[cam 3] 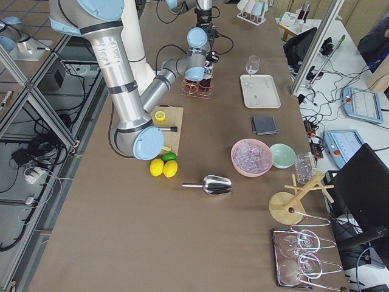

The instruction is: Take tea from basket to plate

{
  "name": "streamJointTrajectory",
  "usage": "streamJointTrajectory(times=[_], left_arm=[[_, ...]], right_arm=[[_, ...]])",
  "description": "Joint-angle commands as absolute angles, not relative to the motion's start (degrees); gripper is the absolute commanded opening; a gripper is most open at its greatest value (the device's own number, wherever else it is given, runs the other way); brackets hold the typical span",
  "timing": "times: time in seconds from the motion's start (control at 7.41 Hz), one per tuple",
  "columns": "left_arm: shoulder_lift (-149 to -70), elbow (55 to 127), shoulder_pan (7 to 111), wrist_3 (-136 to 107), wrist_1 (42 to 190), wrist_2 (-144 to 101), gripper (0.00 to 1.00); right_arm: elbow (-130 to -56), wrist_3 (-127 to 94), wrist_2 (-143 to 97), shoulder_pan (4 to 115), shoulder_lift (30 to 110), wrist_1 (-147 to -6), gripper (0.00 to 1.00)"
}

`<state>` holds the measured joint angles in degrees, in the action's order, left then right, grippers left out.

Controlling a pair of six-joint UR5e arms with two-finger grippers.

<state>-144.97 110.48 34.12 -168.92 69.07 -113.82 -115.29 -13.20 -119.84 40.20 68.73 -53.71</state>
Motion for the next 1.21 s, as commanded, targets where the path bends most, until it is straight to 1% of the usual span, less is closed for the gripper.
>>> streamJointTrajectory(times=[0.0,0.27,0.67,0.94,1.08], left_arm=[[-144.9,110.5,34.0,-168.8,69.1,-113.8,0.00],[-145.0,110.4,34.0,-168.8,69.1,-113.4,0.00],[-145.4,110.4,34.1,-168.8,69.0,-113.4,0.00],[-145.4,110.5,34.2,-168.8,68.9,-113.2,0.00],[-145.4,110.7,34.7,-168.8,68.7,-113.4,0.00]], right_arm=[[-115.6,-13.2,-123.8,45.7,67.2,-56.3,0.00],[-115.1,-12.5,-126.1,50.5,64.6,-61.3,0.00],[-114.0,-12.7,-127.9,54.6,61.4,-65.5,0.00],[-110.3,-12.0,-128.6,56.8,59.0,-65.5,0.00],[-106.3,-11.1,-128.6,57.6,56.4,-65.3,0.00]])
